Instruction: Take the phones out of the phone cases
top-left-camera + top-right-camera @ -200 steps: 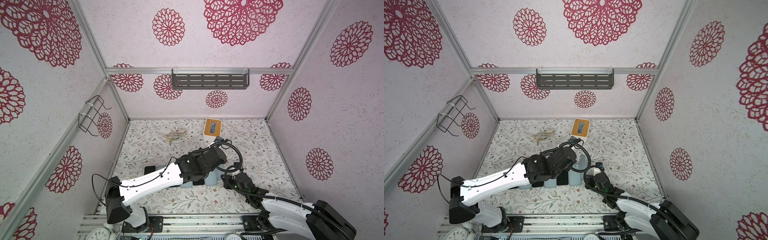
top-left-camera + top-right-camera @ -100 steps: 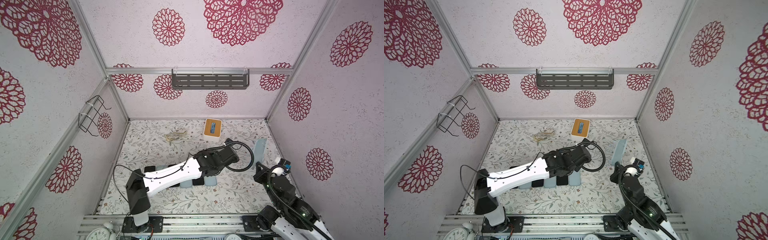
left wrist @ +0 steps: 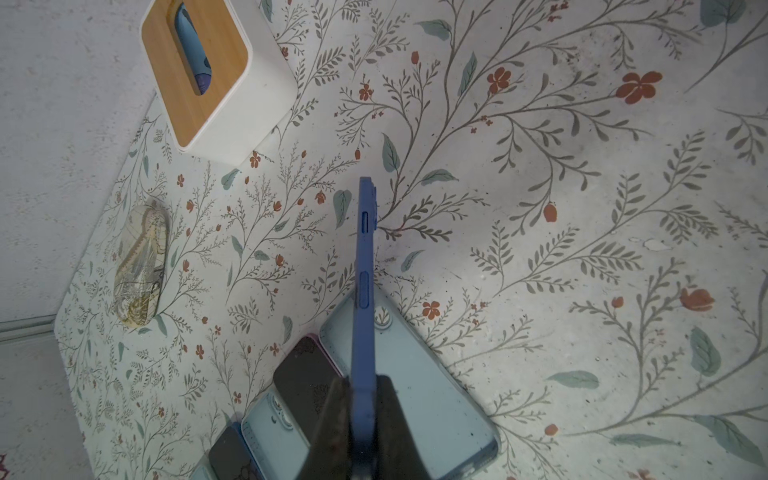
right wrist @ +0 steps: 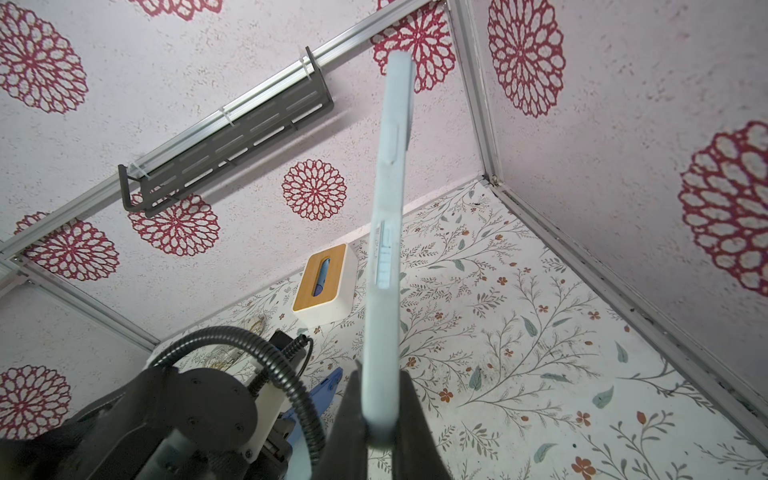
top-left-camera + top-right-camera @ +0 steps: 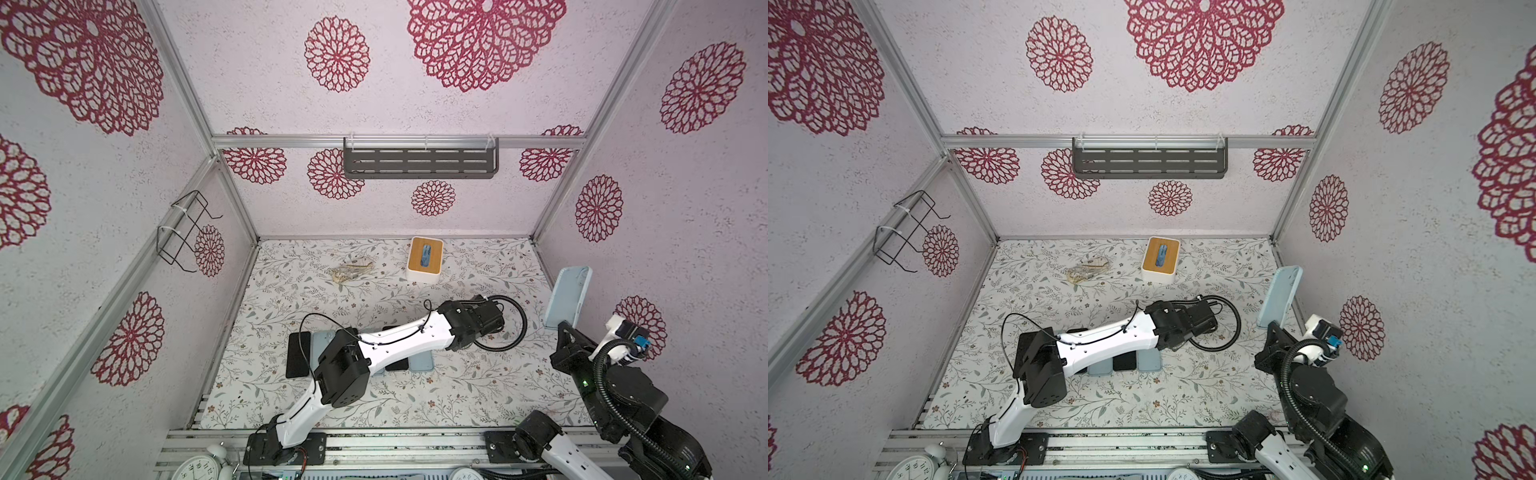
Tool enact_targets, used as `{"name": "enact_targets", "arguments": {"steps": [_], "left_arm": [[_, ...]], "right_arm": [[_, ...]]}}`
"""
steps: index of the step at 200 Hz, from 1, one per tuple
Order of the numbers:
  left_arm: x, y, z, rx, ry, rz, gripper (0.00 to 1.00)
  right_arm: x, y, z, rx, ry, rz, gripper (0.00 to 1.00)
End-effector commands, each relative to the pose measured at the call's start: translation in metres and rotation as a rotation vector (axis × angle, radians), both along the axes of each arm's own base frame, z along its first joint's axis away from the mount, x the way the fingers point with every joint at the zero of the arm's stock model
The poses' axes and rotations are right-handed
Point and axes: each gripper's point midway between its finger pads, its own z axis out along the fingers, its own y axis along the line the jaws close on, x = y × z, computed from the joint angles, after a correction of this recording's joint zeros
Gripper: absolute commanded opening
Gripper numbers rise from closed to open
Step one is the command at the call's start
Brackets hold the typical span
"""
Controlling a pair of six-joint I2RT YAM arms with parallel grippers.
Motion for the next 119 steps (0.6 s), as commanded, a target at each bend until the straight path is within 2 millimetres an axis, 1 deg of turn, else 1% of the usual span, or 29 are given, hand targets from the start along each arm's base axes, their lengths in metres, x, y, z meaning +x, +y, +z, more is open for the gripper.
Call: {"name": "enact_targets", "arguments": {"steps": [1, 15, 38, 60, 74, 100, 119], "left_arm": [[0.000, 0.000, 0.008, 0.057, -0.036, -0.020, 0.08], [-0.001, -0.003, 0.003, 0.079, -0.034, -0.029, 0.08], [-0.006, -0.001, -0.005, 0.146, -0.038, -0.035, 0.08], [-0.016, -0.006, -0.013, 0.183, -0.032, -0.057, 0.09], [-0.020, -0.009, -0.022, 0.208, -0.023, -0.066, 0.09], [-0.026, -0.014, -0.034, 0.227, -0.009, -0.081, 0.11], [-0.034, -0.018, -0.042, 0.234, 0.006, -0.093, 0.12]], "right_arm": [[0.003, 0.004, -0.005, -0.039, 0.016, 0.017, 0.00], [0.005, 0.007, -0.009, -0.041, 0.022, 0.025, 0.00], [0.006, 0.007, -0.012, -0.048, 0.025, 0.022, 0.00], [0.003, 0.002, -0.007, -0.050, 0.007, 0.006, 0.00], [0.002, -0.001, -0.003, -0.057, 0.003, -0.002, 0.00], [0.002, 0.000, 0.001, -0.070, 0.010, 0.003, 0.00], [0.001, -0.001, 0.004, -0.067, 0.002, 0.002, 0.00]]}}
